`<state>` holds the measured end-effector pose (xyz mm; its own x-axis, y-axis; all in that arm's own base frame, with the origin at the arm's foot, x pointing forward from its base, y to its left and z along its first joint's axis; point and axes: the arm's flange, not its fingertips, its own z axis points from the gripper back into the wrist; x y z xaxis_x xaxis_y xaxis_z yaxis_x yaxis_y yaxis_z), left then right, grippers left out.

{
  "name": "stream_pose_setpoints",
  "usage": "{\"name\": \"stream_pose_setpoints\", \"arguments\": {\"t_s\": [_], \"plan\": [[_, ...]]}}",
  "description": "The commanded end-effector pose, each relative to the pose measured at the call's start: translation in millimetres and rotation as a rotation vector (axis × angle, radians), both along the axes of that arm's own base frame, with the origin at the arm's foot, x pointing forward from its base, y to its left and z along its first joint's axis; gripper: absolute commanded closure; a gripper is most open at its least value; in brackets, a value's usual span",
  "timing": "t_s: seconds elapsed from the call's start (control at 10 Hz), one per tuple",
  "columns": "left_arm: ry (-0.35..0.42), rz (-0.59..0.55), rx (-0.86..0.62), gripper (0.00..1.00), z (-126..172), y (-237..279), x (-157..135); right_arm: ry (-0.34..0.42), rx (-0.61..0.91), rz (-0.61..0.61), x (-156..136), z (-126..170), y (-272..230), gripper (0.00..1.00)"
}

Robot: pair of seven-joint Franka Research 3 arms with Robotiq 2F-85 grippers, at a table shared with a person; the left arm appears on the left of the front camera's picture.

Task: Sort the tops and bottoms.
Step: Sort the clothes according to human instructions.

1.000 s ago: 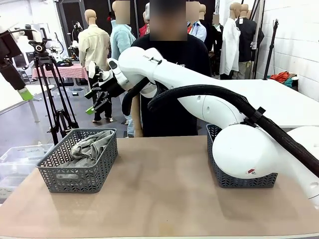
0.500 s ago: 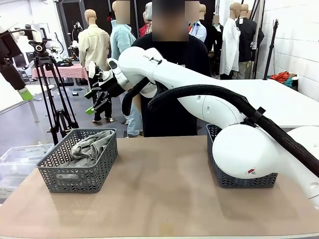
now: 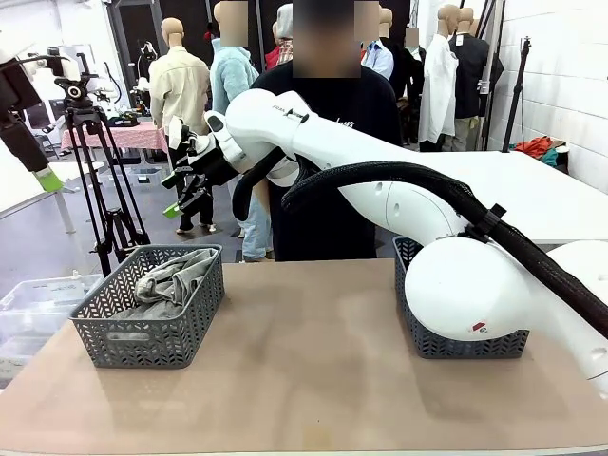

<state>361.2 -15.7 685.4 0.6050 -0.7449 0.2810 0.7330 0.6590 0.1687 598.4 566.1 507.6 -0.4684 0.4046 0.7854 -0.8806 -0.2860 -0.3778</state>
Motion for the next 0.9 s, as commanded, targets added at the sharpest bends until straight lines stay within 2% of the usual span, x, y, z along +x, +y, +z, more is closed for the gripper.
{"name": "stream_pose_setpoints", "arguments": {"t_s": [0.0,0.3,0.4,0.5,0.8], "plan": [[-0.001,0.001,-0.005,0.03,0.5,0.9,-0.2,-0.003,0.003,0.015,-1.0,0.0,0.2,0.0],[-0.001,0.001,-0.005,0.03,0.5,0.9,-0.2,0.0,0.0,0.0,0.0,0.0,0.0,0.0],[-0.001,0.001,-0.005,0.03,0.5,0.9,-0.2,-0.024,-0.009,-0.046,-14.9,15.5,-8.8,0.0],[-0.001,0.001,-0.005,0.03,0.5,0.9,-0.2,-0.045,0.004,-0.123,-33.8,36.2,-29.1,0.0],[-0.001,0.001,-0.005,0.03,0.5,0.9,-0.2,-0.095,-0.097,-0.426,-94.5,94.6,-114.2,0.0]]}}
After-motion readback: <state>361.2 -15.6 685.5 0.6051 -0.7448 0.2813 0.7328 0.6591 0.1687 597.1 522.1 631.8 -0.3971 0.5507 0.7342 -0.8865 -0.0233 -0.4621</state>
